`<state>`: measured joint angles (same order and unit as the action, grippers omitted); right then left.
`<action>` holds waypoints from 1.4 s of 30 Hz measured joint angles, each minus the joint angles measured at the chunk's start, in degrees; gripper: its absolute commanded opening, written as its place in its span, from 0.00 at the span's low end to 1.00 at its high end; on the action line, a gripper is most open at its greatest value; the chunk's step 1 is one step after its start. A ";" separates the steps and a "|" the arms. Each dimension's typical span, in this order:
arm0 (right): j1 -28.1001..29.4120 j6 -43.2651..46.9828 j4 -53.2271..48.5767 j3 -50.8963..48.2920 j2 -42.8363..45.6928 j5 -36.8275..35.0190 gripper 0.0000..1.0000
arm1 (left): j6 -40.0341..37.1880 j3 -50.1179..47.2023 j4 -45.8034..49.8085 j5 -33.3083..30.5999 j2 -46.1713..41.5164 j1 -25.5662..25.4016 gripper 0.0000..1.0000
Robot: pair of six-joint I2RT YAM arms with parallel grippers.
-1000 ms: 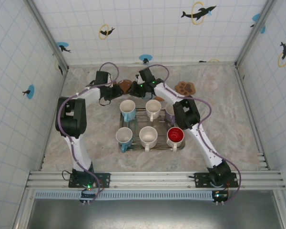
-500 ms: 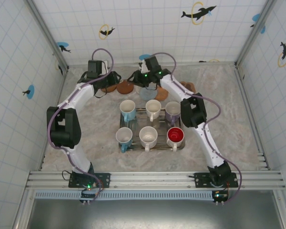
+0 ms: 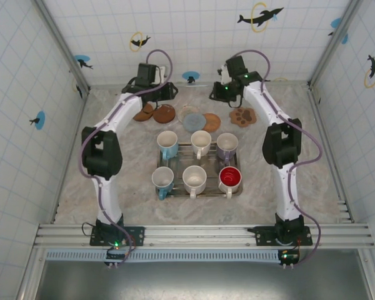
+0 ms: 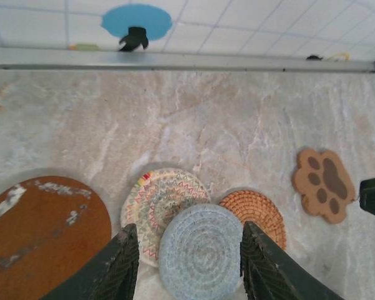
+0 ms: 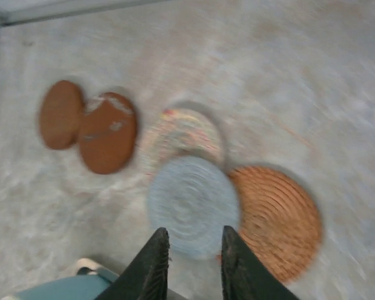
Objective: Place the cup by the coaster
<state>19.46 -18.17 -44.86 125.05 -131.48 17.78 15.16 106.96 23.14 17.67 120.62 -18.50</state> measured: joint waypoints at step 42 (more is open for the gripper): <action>-0.61 3.89 -4.70 2.29 -13.75 0.50 0.00 | 2.86 18.14 -1.75 -2.99 27.61 -3.85 0.07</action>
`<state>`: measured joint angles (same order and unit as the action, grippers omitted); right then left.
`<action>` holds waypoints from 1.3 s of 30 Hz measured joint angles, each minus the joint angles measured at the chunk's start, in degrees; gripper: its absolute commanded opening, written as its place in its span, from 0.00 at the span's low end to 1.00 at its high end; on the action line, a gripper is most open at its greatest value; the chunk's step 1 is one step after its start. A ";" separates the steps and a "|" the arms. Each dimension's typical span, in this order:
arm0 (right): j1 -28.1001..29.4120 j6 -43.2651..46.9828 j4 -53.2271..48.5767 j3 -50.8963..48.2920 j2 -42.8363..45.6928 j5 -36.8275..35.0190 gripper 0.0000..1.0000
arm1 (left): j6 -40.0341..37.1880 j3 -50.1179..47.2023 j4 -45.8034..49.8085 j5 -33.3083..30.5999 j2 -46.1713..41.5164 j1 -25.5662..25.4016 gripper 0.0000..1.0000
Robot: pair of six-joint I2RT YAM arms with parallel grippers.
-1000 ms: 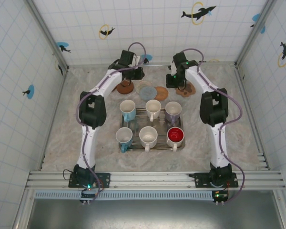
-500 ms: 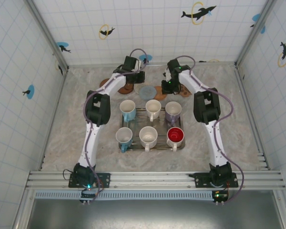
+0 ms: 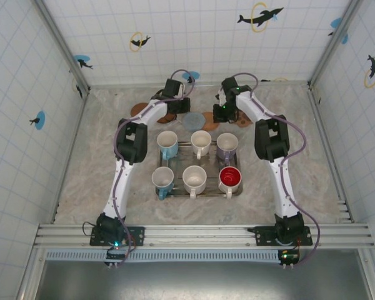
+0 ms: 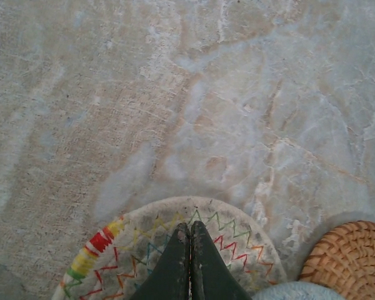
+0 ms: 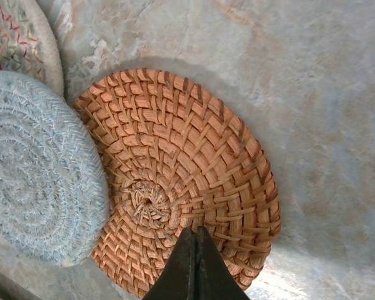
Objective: Place the cup by the coaster
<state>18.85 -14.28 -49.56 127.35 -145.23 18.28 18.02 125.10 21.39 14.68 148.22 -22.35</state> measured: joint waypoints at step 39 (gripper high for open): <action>-7.78 -1.33 0.87 0.48 -0.28 -2.03 0.00 | 0.02 -0.04 -0.55 -1.03 0.02 0.00 0.08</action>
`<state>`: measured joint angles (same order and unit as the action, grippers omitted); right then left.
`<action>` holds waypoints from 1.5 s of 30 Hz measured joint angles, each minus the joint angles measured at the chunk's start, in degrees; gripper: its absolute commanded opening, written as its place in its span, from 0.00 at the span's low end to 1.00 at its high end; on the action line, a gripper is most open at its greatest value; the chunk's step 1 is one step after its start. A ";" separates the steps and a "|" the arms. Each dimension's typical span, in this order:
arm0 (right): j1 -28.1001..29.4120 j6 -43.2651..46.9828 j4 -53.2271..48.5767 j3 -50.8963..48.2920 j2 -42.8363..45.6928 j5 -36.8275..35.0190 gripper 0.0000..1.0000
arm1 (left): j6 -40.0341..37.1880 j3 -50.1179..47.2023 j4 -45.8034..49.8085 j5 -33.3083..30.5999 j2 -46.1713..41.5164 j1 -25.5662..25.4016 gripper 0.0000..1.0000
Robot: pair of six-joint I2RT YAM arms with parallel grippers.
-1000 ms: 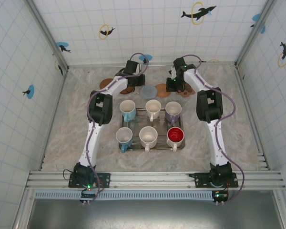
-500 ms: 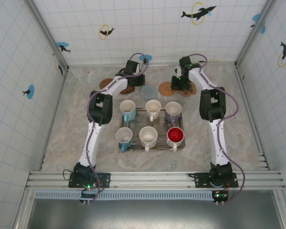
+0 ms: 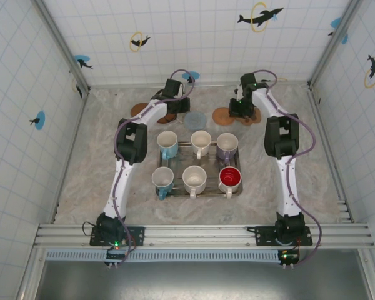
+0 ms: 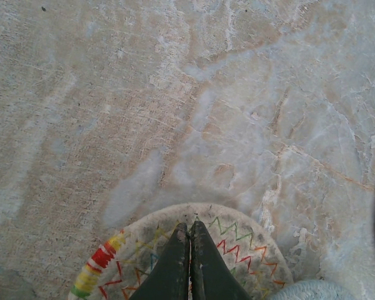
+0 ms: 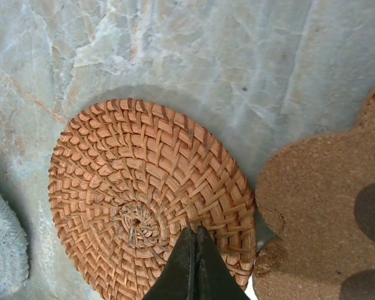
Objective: Place the cup by the coaster
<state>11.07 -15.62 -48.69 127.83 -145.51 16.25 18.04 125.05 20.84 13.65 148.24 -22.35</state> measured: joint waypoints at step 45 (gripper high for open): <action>14.82 0.92 -0.87 6.58 0.09 8.11 0.09 | -2.89 -2.47 2.58 -1.36 -4.79 0.00 0.09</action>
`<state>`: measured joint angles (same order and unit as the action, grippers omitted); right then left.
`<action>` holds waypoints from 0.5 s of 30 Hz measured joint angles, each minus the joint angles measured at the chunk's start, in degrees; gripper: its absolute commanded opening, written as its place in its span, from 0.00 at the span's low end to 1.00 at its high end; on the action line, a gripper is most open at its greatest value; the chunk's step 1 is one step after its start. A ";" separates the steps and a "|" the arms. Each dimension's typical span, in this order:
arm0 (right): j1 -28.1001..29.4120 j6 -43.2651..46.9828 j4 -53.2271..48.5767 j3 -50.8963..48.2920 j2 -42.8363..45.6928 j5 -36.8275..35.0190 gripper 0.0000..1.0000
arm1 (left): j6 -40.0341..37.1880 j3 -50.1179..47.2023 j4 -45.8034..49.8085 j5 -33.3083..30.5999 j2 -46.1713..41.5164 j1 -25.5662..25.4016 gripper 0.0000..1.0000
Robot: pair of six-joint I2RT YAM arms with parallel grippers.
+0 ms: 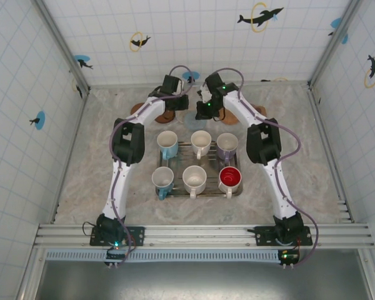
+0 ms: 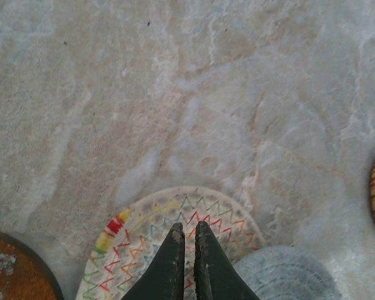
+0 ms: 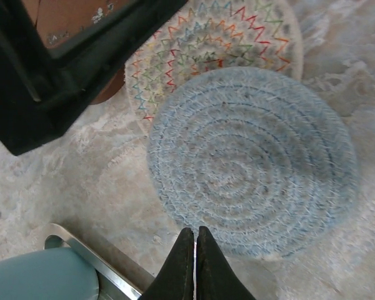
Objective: Place the cup by the coaster
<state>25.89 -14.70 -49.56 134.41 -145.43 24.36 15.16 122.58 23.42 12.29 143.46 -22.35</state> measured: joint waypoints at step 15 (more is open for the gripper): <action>-1.16 -0.28 0.37 0.20 -5.05 2.29 0.06 | 0.04 -2.67 0.15 -1.03 0.20 0.90 0.07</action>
<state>24.73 -14.98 -49.19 134.61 -150.47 26.65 15.20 119.92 23.57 11.27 143.65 -21.45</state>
